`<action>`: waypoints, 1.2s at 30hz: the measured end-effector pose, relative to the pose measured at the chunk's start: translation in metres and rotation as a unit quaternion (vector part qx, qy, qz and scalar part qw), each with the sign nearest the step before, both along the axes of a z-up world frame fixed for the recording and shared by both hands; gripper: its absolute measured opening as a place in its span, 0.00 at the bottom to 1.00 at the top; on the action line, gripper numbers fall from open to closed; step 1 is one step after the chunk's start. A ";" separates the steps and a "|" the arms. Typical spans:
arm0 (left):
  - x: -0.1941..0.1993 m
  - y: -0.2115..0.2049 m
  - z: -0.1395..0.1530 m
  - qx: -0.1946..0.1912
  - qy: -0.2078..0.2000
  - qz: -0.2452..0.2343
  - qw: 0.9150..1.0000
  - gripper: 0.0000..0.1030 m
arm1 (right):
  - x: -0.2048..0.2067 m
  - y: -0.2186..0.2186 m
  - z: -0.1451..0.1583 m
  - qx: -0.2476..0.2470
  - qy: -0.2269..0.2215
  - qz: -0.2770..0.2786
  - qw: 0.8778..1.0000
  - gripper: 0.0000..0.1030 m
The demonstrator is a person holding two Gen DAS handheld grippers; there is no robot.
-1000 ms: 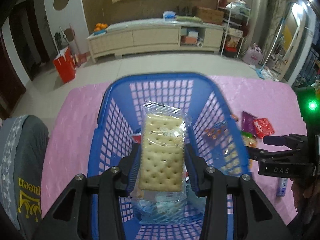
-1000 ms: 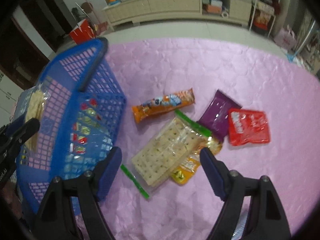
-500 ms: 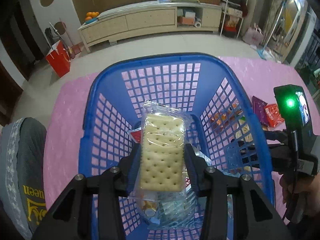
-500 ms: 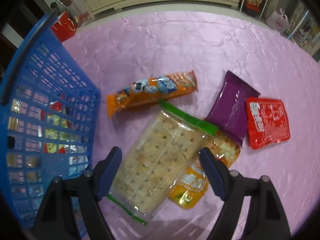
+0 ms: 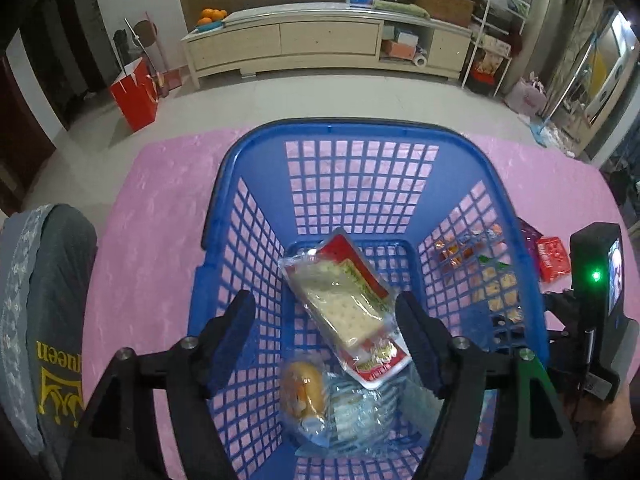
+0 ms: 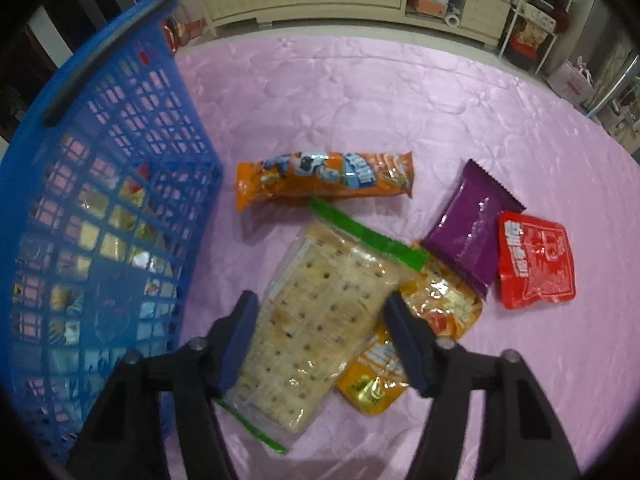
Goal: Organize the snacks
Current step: 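Grasp the long cracker bag with the green strip using the right tool, then lower the long cracker bag into the basket and open the right tool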
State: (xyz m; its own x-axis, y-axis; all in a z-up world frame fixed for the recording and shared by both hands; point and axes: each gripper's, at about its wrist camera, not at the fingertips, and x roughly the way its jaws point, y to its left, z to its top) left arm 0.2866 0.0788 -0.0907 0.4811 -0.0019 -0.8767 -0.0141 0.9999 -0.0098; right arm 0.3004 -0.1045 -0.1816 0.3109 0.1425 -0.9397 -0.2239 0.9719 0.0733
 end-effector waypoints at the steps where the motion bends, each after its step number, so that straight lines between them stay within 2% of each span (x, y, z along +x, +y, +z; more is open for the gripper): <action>1: -0.003 0.000 0.002 0.001 -0.003 -0.001 1.000 0.69 | -0.004 -0.002 0.002 0.001 -0.001 0.001 1.000 0.65; 4: -0.016 -0.001 0.007 0.005 -0.013 -0.009 1.000 0.69 | -0.019 -0.008 0.008 0.011 -0.004 -0.001 1.000 0.64; 8: -0.030 -0.002 0.015 -0.008 -0.022 -0.013 1.000 0.69 | -0.029 -0.021 0.026 0.018 -0.014 -0.007 1.000 0.64; 19: -0.061 -0.011 0.040 -0.012 -0.050 -0.019 0.999 0.69 | -0.061 -0.038 0.113 0.036 -0.084 0.003 0.996 0.63; 25: -0.075 -0.011 0.058 -0.008 -0.072 -0.019 0.997 0.69 | -0.069 -0.020 0.156 0.049 -0.125 0.018 0.991 0.63; 30: -0.083 0.000 0.065 -0.009 -0.085 -0.011 0.996 0.69 | -0.062 0.003 0.173 0.061 -0.139 0.047 0.987 0.63; 36: -0.087 0.015 0.064 -0.003 -0.089 -0.002 0.996 0.69 | -0.061 0.036 0.172 0.056 -0.141 0.093 0.984 0.63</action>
State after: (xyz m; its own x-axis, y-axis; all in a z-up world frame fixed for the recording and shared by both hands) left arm 0.1992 0.0933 -0.0264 0.6282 -0.0084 -0.7780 -0.0084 0.9998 -0.0176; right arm 0.2391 -0.0680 -0.0091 0.5164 0.3185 -0.7949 -0.4231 0.9019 0.0866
